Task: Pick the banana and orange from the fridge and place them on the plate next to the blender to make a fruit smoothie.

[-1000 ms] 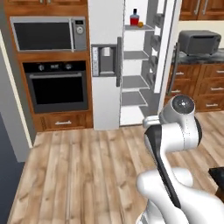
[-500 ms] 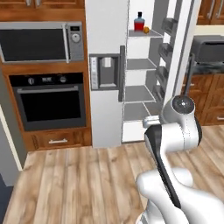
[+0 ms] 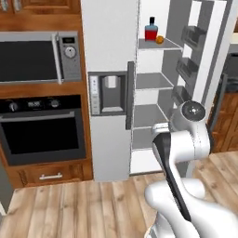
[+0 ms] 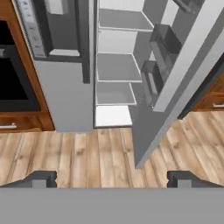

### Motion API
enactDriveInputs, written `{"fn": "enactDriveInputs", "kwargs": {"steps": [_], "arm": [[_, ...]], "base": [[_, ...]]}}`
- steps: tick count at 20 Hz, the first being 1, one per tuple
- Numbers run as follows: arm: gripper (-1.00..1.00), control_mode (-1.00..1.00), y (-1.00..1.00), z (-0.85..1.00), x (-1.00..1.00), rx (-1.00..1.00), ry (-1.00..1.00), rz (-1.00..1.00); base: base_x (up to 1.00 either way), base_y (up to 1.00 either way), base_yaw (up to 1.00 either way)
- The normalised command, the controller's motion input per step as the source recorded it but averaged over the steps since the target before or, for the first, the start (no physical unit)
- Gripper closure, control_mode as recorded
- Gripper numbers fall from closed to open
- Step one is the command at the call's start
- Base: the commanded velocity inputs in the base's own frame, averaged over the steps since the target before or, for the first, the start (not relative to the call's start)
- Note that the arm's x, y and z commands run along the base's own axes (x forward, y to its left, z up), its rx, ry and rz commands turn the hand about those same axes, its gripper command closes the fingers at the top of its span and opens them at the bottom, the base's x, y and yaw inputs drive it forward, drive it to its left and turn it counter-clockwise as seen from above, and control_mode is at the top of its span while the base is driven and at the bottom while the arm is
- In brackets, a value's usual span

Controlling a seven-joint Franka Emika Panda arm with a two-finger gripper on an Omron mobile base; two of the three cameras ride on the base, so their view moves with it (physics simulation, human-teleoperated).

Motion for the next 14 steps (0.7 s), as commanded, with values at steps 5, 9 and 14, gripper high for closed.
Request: {"fn": "enactDriveInputs", "kwargs": {"steps": [5, 9, 14], "arm": [[-1.00, 1.00, 0.00, 0.00, 0.00, 0.00, 0.00, 0.00], [-1.00, 1.00, 0.00, 0.00, 0.00, 0.00, 0.00, 0.00], [-1.00, 1.00, 0.00, 0.00, 0.00, 0.00, 0.00, 0.00]], "base": [[1.00, -0.61, -0.07], [0.66, -0.19, -0.02], [0.17, -0.04, 0.01]]}}
